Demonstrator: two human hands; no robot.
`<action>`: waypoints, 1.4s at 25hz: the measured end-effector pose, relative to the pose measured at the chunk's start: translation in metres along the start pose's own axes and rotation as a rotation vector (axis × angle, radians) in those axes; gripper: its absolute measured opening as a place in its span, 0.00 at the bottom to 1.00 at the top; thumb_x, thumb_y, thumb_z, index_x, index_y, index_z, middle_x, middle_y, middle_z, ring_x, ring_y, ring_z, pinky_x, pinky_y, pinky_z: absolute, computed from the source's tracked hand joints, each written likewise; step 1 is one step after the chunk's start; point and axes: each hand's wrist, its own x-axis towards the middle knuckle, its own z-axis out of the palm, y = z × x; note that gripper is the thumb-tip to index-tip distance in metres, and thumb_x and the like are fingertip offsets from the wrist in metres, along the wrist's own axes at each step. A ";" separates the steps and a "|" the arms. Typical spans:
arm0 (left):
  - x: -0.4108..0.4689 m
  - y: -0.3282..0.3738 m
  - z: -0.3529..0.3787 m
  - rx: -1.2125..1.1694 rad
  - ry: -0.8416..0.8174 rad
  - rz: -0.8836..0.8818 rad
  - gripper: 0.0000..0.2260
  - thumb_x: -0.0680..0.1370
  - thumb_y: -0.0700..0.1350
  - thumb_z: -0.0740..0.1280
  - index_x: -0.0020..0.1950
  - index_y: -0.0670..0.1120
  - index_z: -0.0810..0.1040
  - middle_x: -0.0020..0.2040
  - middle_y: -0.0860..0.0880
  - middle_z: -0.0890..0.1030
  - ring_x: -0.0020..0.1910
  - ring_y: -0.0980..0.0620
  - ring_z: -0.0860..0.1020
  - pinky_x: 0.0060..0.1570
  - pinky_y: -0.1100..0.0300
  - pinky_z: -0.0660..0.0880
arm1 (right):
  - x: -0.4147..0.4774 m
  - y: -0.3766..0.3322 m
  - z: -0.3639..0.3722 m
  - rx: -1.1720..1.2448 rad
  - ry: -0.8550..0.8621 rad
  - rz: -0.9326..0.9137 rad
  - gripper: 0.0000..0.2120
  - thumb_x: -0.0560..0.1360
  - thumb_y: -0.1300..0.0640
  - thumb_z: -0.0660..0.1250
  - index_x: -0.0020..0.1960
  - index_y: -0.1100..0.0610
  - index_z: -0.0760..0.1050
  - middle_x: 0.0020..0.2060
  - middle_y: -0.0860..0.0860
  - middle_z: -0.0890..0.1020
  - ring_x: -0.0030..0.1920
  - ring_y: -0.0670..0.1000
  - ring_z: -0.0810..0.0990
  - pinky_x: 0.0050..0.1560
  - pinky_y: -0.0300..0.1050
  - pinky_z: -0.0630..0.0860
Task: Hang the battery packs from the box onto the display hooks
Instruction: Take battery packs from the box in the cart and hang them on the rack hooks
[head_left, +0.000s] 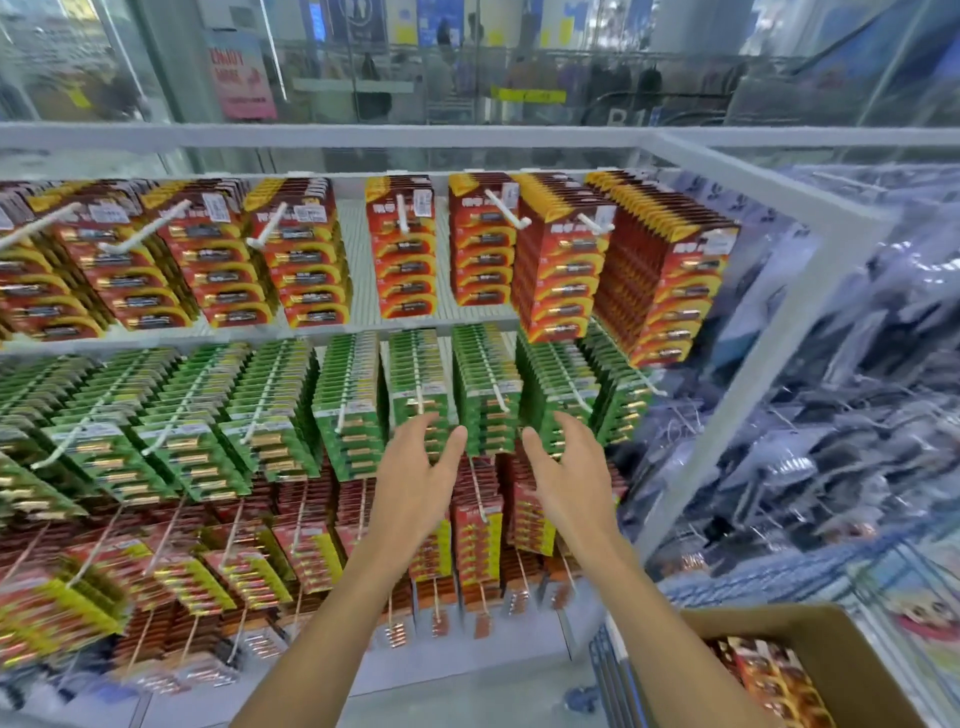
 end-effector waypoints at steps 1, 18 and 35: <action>-0.009 0.006 0.009 0.012 -0.010 0.015 0.27 0.83 0.62 0.60 0.78 0.48 0.69 0.77 0.49 0.71 0.75 0.49 0.70 0.73 0.52 0.66 | -0.007 0.012 -0.011 0.004 0.013 0.010 0.32 0.83 0.37 0.59 0.81 0.52 0.61 0.80 0.49 0.65 0.80 0.51 0.61 0.78 0.53 0.63; -0.206 0.110 0.251 -0.043 -0.418 0.002 0.25 0.84 0.58 0.62 0.76 0.44 0.71 0.73 0.46 0.74 0.71 0.46 0.73 0.69 0.51 0.70 | -0.156 0.285 -0.204 -0.034 0.098 0.407 0.28 0.83 0.42 0.62 0.77 0.58 0.68 0.74 0.56 0.73 0.74 0.56 0.69 0.75 0.53 0.65; -0.213 0.058 0.407 0.100 -0.647 -0.289 0.23 0.84 0.59 0.60 0.76 0.50 0.70 0.74 0.49 0.75 0.72 0.48 0.74 0.72 0.50 0.70 | -0.110 0.431 -0.181 -0.081 -0.139 0.763 0.30 0.82 0.42 0.63 0.79 0.54 0.63 0.74 0.53 0.73 0.74 0.56 0.71 0.72 0.55 0.70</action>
